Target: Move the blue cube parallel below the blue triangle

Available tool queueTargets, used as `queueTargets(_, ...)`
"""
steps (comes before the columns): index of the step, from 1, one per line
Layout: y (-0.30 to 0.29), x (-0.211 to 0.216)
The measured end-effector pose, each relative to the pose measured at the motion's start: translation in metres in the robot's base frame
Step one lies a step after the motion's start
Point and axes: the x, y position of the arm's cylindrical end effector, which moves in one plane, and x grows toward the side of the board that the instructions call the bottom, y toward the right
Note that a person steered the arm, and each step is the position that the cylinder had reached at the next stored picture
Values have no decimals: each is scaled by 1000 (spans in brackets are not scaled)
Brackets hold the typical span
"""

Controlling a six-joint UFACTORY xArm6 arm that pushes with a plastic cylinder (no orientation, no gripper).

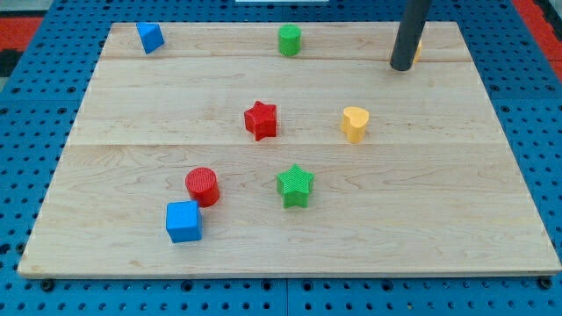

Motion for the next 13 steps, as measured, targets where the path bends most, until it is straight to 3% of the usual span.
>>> queueTargets(2, 13, -54)
queueTargets(4, 12, -22)
queueTargets(10, -2, -24)
queueTargets(12, 14, 30)
queueTargets(13, 11, 110)
